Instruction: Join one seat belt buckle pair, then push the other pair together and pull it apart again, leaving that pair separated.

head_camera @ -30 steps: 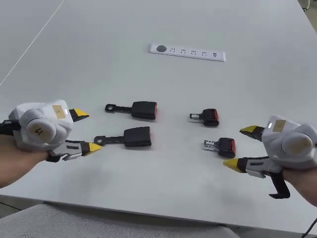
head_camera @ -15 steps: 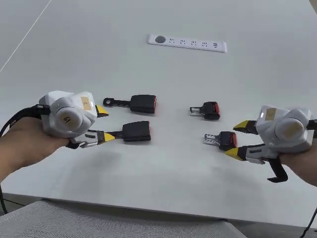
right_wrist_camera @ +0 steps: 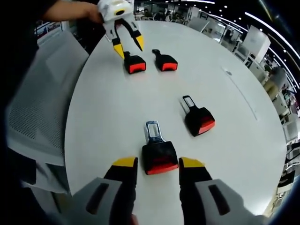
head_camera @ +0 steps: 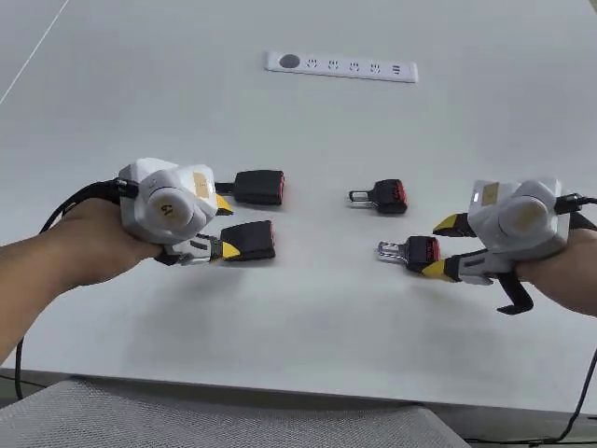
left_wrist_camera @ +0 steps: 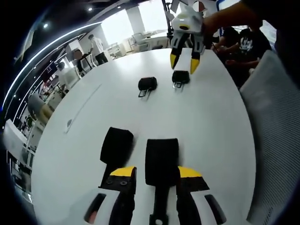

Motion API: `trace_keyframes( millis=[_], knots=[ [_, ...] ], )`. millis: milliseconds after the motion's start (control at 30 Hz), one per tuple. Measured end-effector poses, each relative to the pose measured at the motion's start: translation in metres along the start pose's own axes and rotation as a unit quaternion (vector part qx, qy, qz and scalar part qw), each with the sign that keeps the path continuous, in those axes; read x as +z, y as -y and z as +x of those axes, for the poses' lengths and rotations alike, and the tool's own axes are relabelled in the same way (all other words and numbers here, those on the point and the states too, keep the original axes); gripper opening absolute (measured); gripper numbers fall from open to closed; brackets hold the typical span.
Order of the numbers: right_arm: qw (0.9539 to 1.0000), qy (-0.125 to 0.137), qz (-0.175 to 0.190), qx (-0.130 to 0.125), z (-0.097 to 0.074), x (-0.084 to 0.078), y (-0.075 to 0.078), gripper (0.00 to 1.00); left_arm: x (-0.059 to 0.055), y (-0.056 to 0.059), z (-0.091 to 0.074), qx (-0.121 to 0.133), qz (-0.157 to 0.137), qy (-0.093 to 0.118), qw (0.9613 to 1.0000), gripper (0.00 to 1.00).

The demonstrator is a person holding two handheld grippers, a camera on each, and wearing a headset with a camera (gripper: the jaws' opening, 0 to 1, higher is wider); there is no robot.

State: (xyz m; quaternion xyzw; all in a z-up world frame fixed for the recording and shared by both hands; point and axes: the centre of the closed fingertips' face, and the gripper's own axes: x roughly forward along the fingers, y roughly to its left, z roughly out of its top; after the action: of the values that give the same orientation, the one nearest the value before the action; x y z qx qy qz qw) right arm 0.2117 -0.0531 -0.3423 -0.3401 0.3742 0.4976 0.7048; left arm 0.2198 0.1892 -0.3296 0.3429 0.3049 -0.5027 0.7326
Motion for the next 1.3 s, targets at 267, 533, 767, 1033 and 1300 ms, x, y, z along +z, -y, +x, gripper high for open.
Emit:
trace_keyframes(
  millis=[267,533,767,1033,1300],
  knots=[
    [0.9999,-0.006,-0.003,0.015,0.007,-0.002,0.001,0.36,-0.002,0.004,0.006,-0.023,0.015,-0.014,0.9995,0.34],
    [0.9995,-0.015,-0.009,0.028,0.012,-0.007,0.001,0.35,-0.003,0.007,0.011,-0.042,0.023,-0.024,0.9986,0.33],
    [0.998,-0.029,-0.032,0.046,0.016,-0.009,0.002,0.34,-0.006,0.012,0.014,-0.055,0.053,-0.036,0.9964,0.32],
    [0.9976,-0.023,-0.037,0.053,0.019,-0.008,0.006,0.33,-0.007,0.011,0.015,-0.069,0.042,-0.028,0.9963,0.32],
    [0.9961,-0.017,-0.053,0.068,0.02,-0.008,0.005,0.33,-0.015,0.014,0.021,-0.067,0.095,-0.054,0.9917,0.33]
  ],
)
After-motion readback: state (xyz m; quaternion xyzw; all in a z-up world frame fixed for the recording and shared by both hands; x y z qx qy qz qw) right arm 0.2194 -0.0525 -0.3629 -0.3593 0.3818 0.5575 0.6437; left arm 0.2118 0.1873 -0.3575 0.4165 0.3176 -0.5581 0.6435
